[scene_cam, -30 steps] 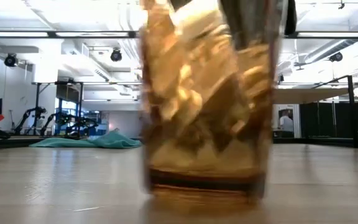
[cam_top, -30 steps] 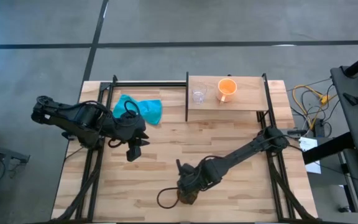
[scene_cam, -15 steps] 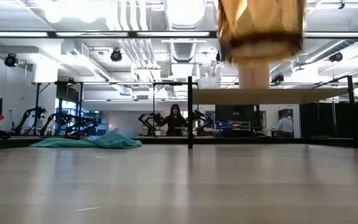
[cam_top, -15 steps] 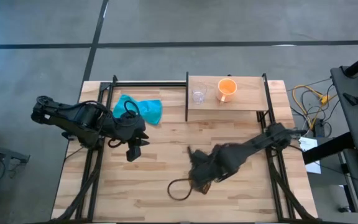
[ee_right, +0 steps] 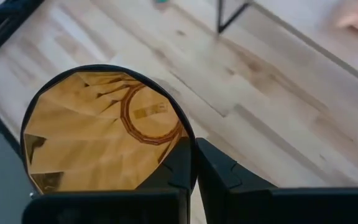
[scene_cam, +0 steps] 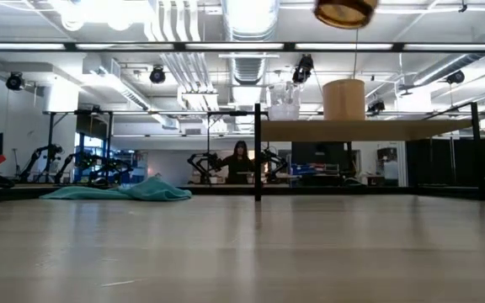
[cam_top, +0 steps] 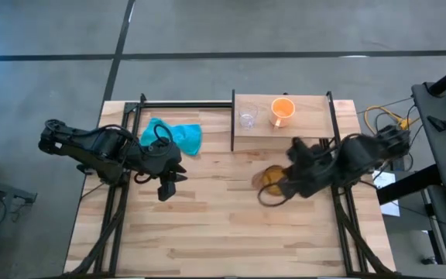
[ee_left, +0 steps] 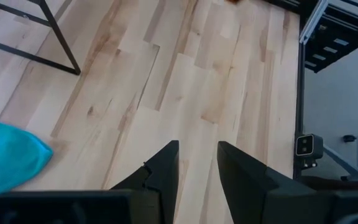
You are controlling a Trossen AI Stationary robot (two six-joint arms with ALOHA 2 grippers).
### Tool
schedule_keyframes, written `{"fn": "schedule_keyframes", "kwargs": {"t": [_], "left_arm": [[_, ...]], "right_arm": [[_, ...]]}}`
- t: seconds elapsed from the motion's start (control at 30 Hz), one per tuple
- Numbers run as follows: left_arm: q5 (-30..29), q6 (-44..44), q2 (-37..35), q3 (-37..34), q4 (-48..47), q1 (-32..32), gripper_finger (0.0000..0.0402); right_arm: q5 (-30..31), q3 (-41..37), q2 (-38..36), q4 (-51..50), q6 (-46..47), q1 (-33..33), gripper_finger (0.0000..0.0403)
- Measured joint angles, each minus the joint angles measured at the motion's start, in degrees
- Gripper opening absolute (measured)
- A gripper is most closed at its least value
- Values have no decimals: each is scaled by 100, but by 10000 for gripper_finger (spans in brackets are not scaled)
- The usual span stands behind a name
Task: Stack small to large cups/mugs on shelf
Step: Put the brown glass on the shelf
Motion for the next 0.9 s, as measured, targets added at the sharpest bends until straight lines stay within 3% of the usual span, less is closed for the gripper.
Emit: {"fn": "schedule_keyframes", "kwargs": {"t": [0.2,0.43,0.63,0.9], "left_arm": [[1,-2,-2,0,15,0,96],[-150,-12,-2,0,428,22,96],[-528,0,-2,0,1082,121,96],[-1192,121,124,0,1711,530,96]], "right_arm": [[151,-1246,-1059,-4,511,0,9],[755,-2230,-1995,-3,951,-67,9],[1126,-2591,-2580,1,866,-314,9],[1143,-2648,-3284,5,59,-924,9]]}}
